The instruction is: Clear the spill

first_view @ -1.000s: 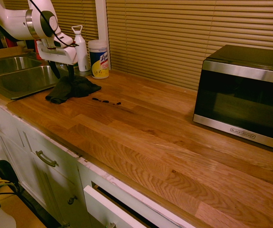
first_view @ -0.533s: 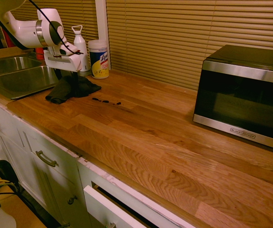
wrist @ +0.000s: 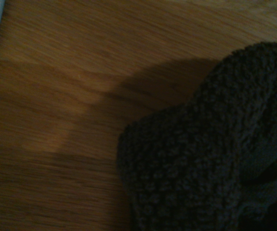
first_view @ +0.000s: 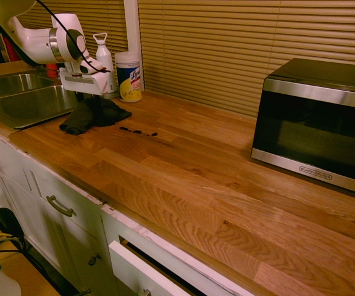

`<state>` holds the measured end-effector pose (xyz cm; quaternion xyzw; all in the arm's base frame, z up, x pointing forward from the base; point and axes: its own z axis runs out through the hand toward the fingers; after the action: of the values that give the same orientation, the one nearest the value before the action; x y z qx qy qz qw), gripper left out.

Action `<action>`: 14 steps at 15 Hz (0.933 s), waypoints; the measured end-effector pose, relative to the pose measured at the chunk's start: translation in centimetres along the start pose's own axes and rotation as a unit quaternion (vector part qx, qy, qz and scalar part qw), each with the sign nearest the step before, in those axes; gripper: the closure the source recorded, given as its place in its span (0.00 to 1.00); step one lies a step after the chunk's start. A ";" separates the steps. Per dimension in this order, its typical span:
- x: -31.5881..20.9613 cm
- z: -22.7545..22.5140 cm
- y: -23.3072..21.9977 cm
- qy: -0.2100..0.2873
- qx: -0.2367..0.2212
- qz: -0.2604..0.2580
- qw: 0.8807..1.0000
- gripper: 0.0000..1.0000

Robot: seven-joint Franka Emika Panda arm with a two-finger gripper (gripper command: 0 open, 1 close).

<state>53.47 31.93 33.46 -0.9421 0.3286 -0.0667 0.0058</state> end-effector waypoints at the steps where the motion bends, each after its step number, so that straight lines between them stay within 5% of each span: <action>1: 0.1 0.0 0.1 0.000 -0.002 0.000 1.000 1.00; 14: 7.6 -0.3 5.6 0.013 -0.024 0.012 1.000 1.00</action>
<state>55.82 22.83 34.33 -0.9370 0.3414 -0.0708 -0.0207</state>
